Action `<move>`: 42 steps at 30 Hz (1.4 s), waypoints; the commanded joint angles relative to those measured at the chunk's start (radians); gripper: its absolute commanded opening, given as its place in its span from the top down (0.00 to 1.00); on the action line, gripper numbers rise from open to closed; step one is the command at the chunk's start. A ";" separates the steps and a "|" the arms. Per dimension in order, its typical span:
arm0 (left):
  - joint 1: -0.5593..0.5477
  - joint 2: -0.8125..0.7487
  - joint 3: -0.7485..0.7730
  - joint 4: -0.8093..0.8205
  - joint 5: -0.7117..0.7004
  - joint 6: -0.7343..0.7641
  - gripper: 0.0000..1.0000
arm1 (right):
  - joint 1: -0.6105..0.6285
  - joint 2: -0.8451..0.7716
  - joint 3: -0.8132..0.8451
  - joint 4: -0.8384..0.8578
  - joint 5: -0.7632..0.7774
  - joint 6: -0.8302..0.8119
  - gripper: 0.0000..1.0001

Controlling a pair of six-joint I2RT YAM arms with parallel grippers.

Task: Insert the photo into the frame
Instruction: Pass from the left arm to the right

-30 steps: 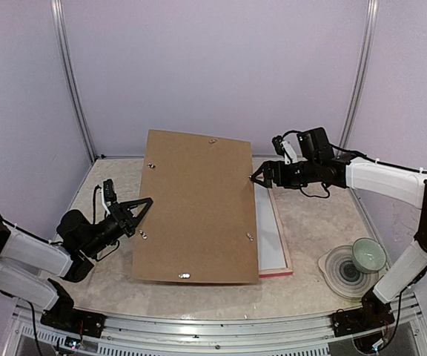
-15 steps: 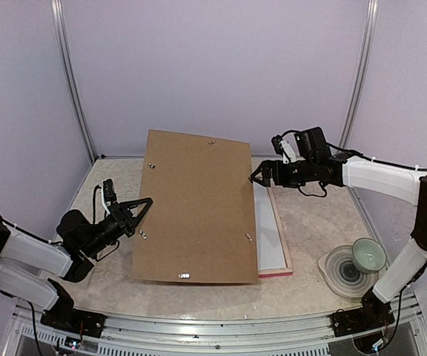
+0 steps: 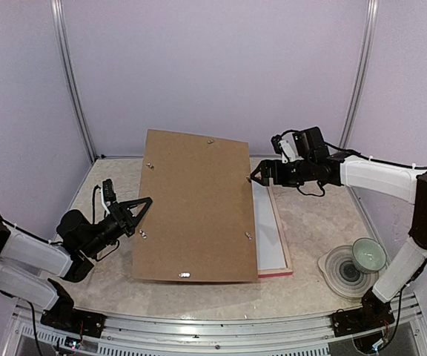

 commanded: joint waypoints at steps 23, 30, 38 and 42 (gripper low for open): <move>-0.005 -0.021 0.030 0.105 0.000 -0.009 1.00 | -0.083 -0.132 -0.164 0.103 -0.277 0.031 0.01; -0.005 -0.024 0.036 0.098 0.002 -0.006 1.00 | -0.084 -0.107 -0.239 0.213 -0.476 0.070 0.01; -0.007 -0.005 0.034 0.125 0.007 -0.018 1.00 | -0.084 -0.057 -0.301 0.385 -0.609 0.168 0.03; -0.007 -0.002 0.029 0.132 0.007 -0.020 1.00 | -0.078 -0.019 -0.331 0.495 -0.648 0.223 0.05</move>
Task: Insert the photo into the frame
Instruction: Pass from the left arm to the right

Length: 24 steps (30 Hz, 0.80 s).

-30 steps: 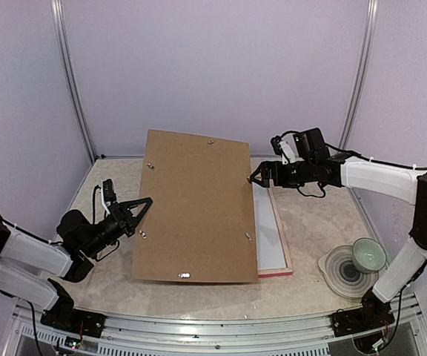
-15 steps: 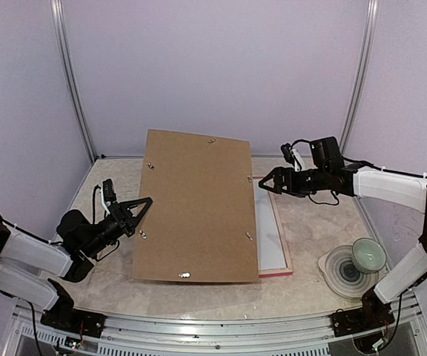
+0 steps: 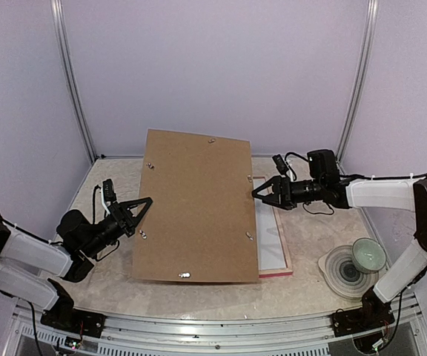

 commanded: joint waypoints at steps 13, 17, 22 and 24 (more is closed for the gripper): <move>-0.008 0.020 0.021 0.161 0.007 -0.025 1.00 | 0.062 0.159 -0.070 0.509 -0.190 0.260 0.15; -0.008 0.019 0.015 0.166 0.004 -0.024 1.00 | 0.076 0.184 -0.078 0.600 -0.208 0.317 0.21; -0.008 0.019 0.013 0.169 0.003 -0.024 1.00 | 0.084 0.212 -0.089 0.702 -0.230 0.384 0.32; -0.008 0.019 0.012 0.169 0.003 -0.022 1.00 | 0.088 0.220 -0.089 0.720 -0.235 0.395 0.37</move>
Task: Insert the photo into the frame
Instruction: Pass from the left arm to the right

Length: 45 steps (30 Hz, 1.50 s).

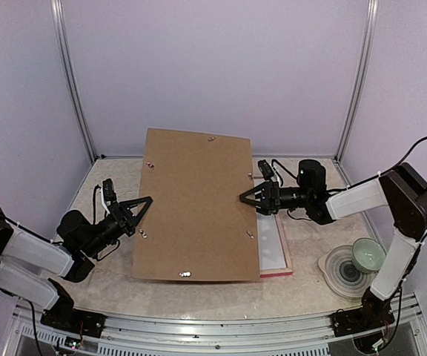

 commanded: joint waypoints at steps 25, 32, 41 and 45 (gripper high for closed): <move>-0.008 -0.017 -0.001 0.127 -0.003 -0.012 1.00 | 0.054 0.126 -0.032 0.430 -0.100 0.283 0.54; -0.008 -0.017 -0.003 0.129 -0.004 -0.014 1.00 | 0.055 0.140 -0.032 0.483 -0.105 0.327 0.66; -0.008 -0.017 -0.004 0.124 -0.009 -0.014 1.00 | 0.055 0.131 -0.024 0.473 -0.105 0.327 0.80; -0.006 -0.017 -0.005 0.121 -0.009 -0.015 1.00 | 0.055 0.125 -0.018 0.452 -0.106 0.318 0.85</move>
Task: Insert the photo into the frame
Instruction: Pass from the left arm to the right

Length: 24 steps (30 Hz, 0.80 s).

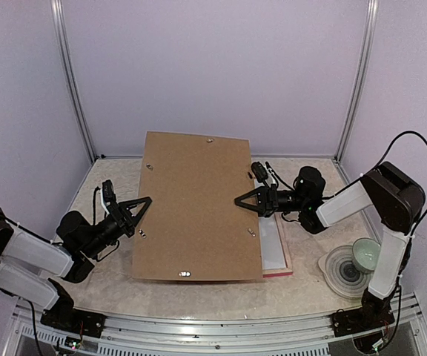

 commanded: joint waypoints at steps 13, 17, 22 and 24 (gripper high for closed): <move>0.009 -0.026 -0.008 0.099 -0.002 -0.004 0.77 | 0.007 -0.017 0.017 -0.063 -0.026 -0.025 1.00; 0.016 -0.034 -0.009 0.087 -0.001 -0.005 0.67 | -0.001 -0.025 0.021 -0.090 -0.027 -0.034 1.00; 0.025 -0.047 -0.012 0.071 0.001 -0.004 0.52 | -0.013 -0.038 0.027 -0.152 -0.029 -0.064 1.00; 0.027 -0.052 -0.014 0.062 0.001 -0.004 0.47 | -0.018 -0.047 0.028 -0.181 -0.030 -0.080 1.00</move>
